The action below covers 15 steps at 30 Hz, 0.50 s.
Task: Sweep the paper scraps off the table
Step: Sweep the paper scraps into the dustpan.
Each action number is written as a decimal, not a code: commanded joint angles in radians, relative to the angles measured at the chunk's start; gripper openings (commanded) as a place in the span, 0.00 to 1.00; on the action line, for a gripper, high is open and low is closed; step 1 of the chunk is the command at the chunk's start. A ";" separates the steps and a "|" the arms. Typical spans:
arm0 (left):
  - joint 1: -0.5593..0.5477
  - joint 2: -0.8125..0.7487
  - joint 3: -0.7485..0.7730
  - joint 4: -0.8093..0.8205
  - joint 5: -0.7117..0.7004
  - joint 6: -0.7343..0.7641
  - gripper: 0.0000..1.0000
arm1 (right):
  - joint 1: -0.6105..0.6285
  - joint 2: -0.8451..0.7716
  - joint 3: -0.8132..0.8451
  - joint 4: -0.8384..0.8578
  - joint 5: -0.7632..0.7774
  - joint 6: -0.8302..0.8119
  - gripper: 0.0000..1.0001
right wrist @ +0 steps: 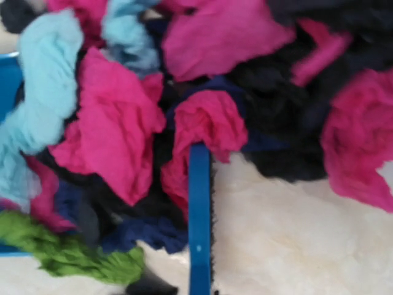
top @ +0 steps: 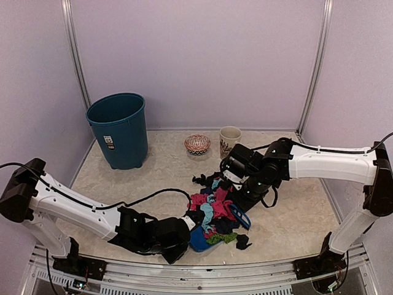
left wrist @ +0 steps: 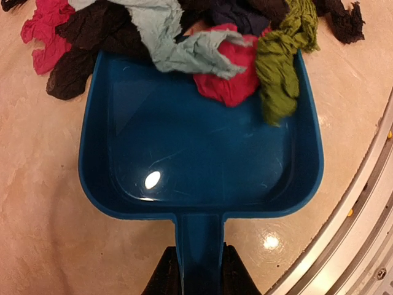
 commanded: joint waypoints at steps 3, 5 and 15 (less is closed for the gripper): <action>0.033 0.045 0.017 -0.008 -0.033 0.001 0.00 | 0.069 0.048 0.067 -0.024 0.013 0.002 0.00; 0.035 0.054 0.022 -0.001 -0.035 0.003 0.00 | 0.082 0.059 0.087 -0.025 0.016 0.000 0.00; 0.054 0.072 0.015 0.044 -0.056 0.002 0.00 | 0.126 0.064 0.193 -0.050 0.071 -0.015 0.00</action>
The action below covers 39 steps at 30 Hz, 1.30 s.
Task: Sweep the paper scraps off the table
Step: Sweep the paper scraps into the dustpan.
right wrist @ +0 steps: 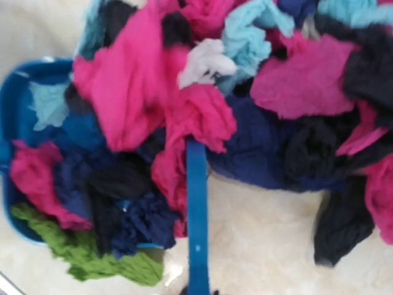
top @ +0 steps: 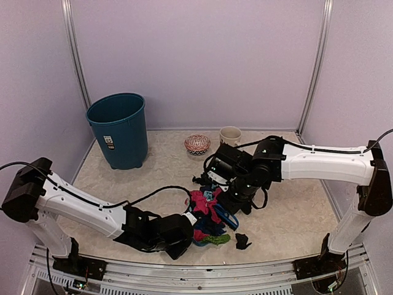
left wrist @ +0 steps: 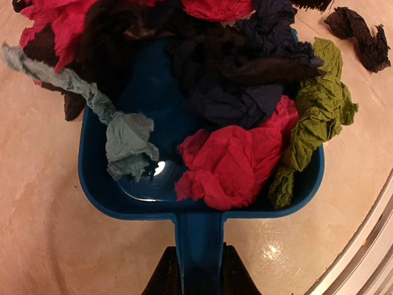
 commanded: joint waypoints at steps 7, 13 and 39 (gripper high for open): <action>0.047 -0.002 -0.050 0.032 -0.052 -0.025 0.00 | 0.010 -0.019 0.123 -0.131 0.170 0.000 0.00; 0.056 -0.020 -0.067 0.010 -0.059 -0.048 0.00 | -0.015 -0.019 0.174 -0.178 0.284 -0.011 0.00; 0.075 -0.088 -0.151 -0.025 -0.054 -0.129 0.00 | -0.076 0.314 0.344 0.211 0.076 -0.305 0.00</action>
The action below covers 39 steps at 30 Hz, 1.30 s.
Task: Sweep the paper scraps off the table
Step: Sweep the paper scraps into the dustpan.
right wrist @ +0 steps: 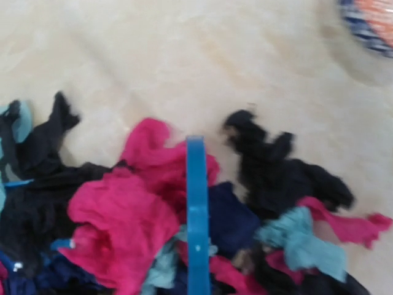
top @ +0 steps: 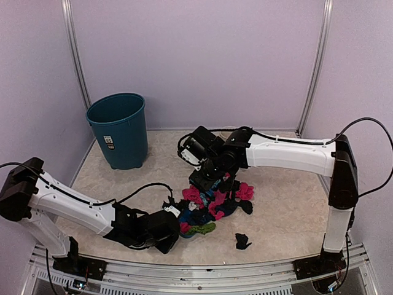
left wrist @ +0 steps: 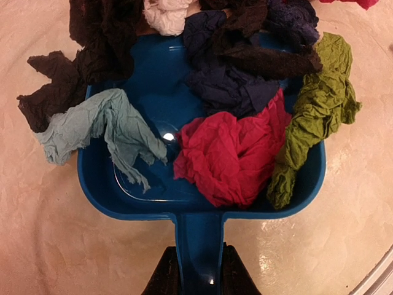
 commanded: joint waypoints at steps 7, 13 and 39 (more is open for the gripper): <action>0.044 -0.017 -0.055 -0.002 0.011 -0.011 0.00 | 0.013 -0.014 -0.034 0.034 -0.217 -0.074 0.00; 0.052 -0.002 -0.052 0.026 0.004 -0.001 0.00 | 0.028 -0.082 -0.078 0.055 -0.273 -0.041 0.00; 0.052 -0.184 -0.095 0.056 -0.146 0.029 0.00 | -0.016 -0.280 -0.196 0.072 0.109 0.116 0.00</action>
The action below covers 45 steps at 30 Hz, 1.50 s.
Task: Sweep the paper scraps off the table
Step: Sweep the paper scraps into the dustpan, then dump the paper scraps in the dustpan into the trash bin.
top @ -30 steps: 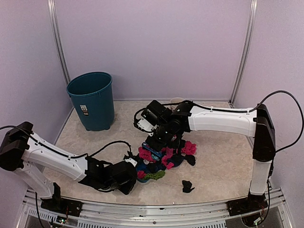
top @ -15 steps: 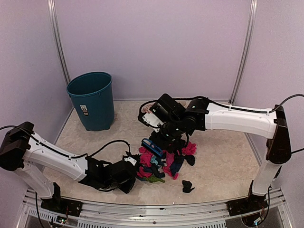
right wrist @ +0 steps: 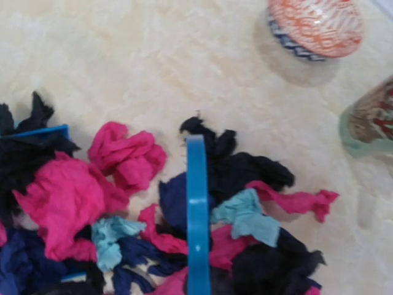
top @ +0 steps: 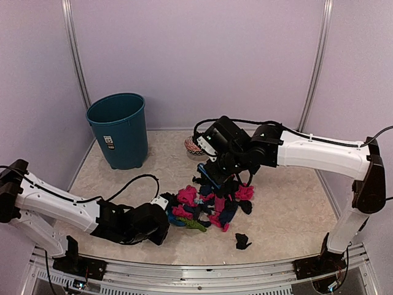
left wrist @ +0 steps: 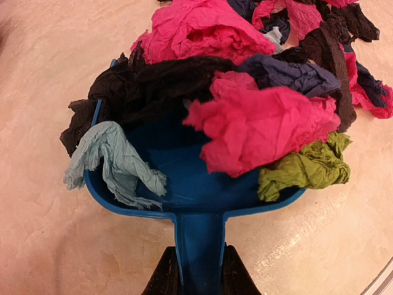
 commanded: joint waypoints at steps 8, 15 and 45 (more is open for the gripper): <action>0.012 -0.071 -0.002 -0.011 -0.093 0.041 0.00 | -0.039 -0.164 -0.167 0.059 0.050 0.083 0.00; 0.012 -0.119 0.001 0.003 -0.141 0.049 0.00 | -0.050 -0.226 -0.235 0.078 0.056 0.110 0.00; 0.161 -0.199 0.482 -0.454 -0.171 0.156 0.00 | -0.076 -0.322 -0.375 0.169 0.042 0.118 0.00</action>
